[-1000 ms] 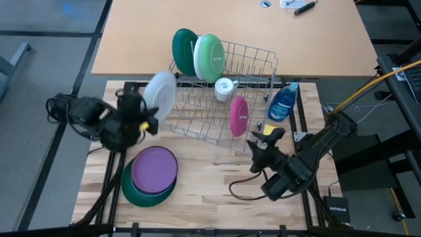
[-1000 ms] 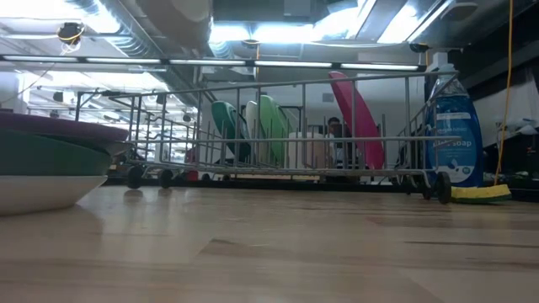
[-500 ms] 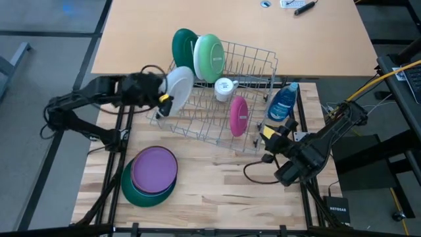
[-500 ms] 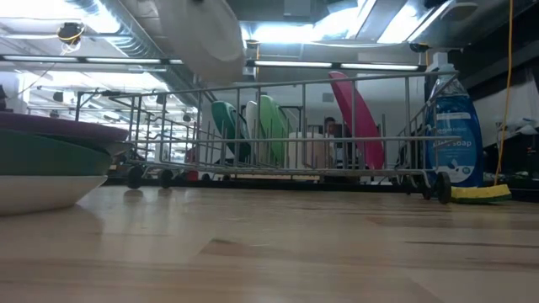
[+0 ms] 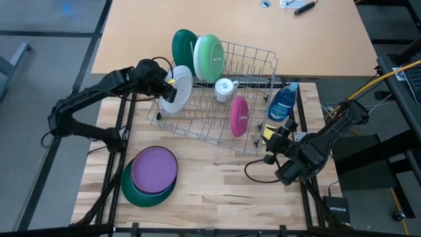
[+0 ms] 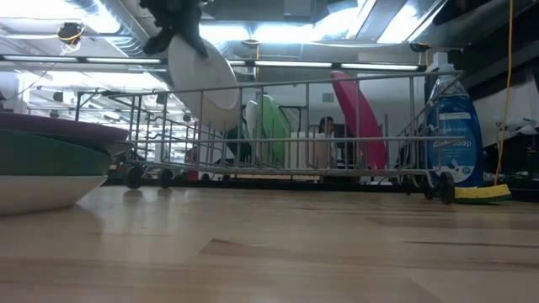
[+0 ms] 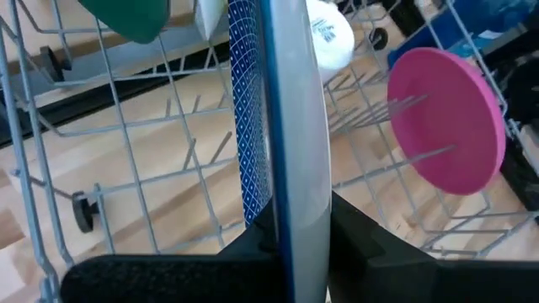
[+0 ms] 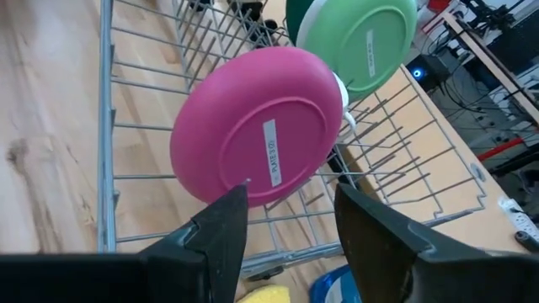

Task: Sort dishes
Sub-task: Put the blue patterned plate in the dish rack

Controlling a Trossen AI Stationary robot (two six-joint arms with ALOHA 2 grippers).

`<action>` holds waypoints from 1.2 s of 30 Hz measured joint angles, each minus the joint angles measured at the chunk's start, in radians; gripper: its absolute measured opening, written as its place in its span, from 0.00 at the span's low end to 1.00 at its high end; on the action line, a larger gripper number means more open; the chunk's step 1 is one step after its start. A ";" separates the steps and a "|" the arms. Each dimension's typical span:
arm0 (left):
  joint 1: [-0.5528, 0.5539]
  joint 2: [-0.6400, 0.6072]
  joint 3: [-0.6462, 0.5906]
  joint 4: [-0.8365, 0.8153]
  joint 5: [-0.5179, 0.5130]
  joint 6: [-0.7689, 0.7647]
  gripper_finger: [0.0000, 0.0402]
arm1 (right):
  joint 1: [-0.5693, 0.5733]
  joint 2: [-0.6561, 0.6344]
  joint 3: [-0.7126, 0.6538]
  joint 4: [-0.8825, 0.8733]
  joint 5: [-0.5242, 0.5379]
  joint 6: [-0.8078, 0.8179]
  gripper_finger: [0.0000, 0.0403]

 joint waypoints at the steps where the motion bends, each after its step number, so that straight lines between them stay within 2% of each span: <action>1: 0.009 0.000 -0.011 0.003 0.003 -0.004 0.07 | 0.000 0.000 0.000 0.003 0.000 0.000 0.45; 13: 0.024 -0.001 -0.169 0.076 0.031 -0.031 0.07 | 0.000 0.000 -0.001 0.040 0.000 -0.026 0.45; 22: 0.026 -0.022 -0.141 0.180 0.045 -0.080 0.07 | 0.000 0.001 -0.001 0.037 0.005 -0.030 0.45; 31: 0.023 -0.117 -0.141 0.142 -0.001 -0.147 0.07 | 0.000 0.001 -0.001 0.037 0.008 -0.030 0.45; 36: 0.024 -0.130 -0.141 0.099 -0.017 -0.173 0.07 | 0.000 0.001 -0.001 0.041 0.008 -0.030 0.45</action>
